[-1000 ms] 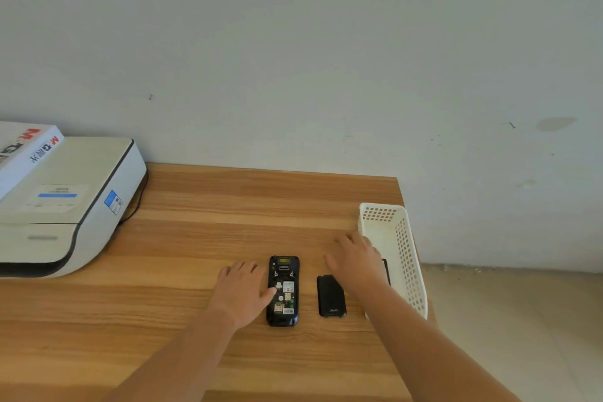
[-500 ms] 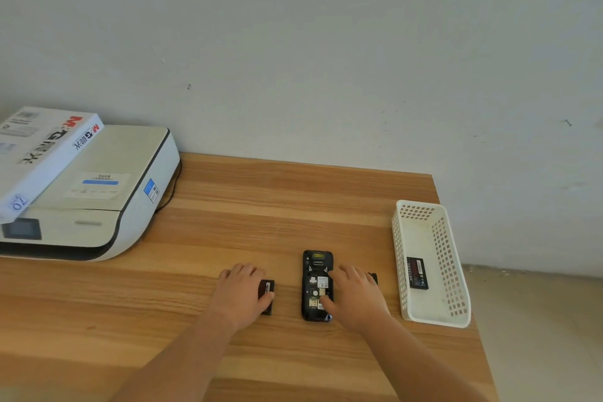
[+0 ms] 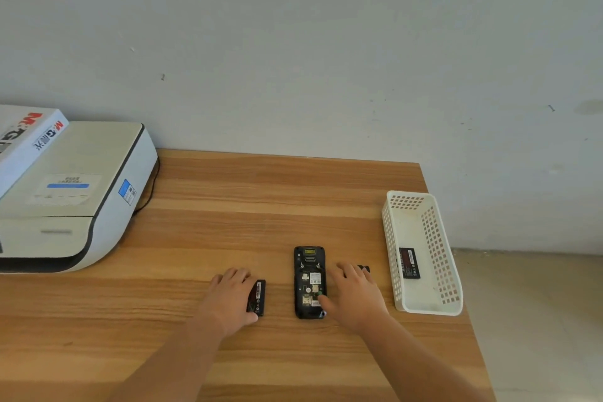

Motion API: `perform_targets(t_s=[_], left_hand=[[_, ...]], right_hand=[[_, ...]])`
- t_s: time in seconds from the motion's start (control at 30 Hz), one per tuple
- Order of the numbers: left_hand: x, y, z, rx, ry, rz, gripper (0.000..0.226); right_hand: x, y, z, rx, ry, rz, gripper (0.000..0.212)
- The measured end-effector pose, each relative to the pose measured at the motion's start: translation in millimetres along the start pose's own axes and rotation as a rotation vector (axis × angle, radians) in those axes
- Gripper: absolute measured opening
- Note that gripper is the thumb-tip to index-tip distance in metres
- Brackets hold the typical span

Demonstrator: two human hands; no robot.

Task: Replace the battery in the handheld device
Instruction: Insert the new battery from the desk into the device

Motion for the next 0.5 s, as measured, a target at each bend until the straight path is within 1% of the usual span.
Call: perform_targets(t_s=[0.13, 0.27, 0.5], left_hand=[[-4.5, 3.1, 4.6, -0.059, 0.006, -0.015, 0.085], [-6.1, 5.7, 3.9, -0.090, -0.007, -0.011, 0.084], [-3.8, 10.4, 5.9, -0.033, -0.008, 0.005, 0.082]], right_hand=[[2.1, -4.7, 6.6, 0.002, 0.023, 0.023, 0.060], [4.5, -7.8, 15.4, 0.007, 0.039, 0.039, 0.059], [6.1, -8.4, 22.7, 0.006, 0.025, 0.059, 0.055]])
Point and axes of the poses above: each hand's wrist, its own x-axis away from the middle knuckle, its own y-axis out of the palm, z = x × y, the point moved 10 cm from there along -x, towards the middle knuckle, and after that the axes turned 10 degrees about -x, right-handed, at the moved point
